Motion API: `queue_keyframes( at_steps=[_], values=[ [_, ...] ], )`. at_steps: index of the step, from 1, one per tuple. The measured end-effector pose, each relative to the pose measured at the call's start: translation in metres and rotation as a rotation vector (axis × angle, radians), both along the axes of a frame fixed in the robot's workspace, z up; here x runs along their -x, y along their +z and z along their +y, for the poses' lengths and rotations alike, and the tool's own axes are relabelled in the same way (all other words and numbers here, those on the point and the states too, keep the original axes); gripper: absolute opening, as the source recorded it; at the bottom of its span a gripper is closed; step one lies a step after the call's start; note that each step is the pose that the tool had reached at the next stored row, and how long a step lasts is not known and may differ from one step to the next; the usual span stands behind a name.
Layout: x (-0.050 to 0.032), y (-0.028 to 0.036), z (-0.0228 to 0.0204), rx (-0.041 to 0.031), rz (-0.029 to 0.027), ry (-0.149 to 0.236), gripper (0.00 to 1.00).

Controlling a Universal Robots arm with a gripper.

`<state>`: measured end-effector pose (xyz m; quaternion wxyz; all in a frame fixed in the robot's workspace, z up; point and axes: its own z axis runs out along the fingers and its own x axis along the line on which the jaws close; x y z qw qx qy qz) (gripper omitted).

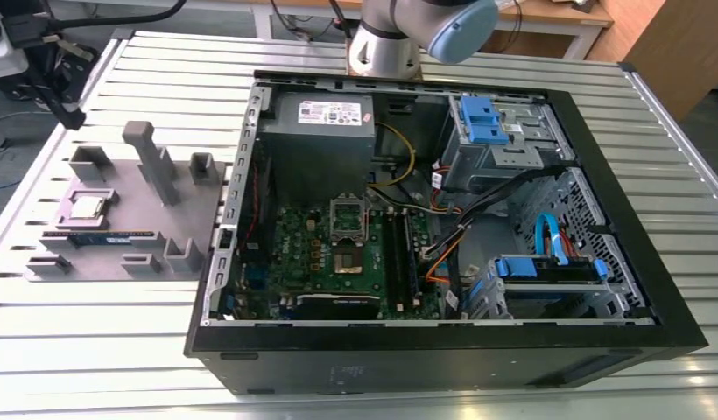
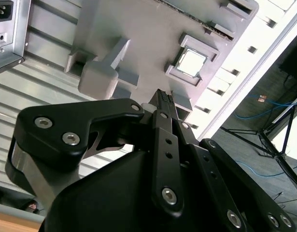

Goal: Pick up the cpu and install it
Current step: 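Reach for the cpu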

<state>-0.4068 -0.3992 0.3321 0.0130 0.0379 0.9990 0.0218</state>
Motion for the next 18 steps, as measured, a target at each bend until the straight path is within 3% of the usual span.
queue_keyframes(
  at_steps=[10, 18],
  values=[
    [0.0141, -0.0126, -0.0007, 0.0002, 0.0029, 0.000, 0.11],
    [0.0200, -0.0214, -0.0041, 0.0004, 0.0067, 0.000, 0.11]
  ],
)
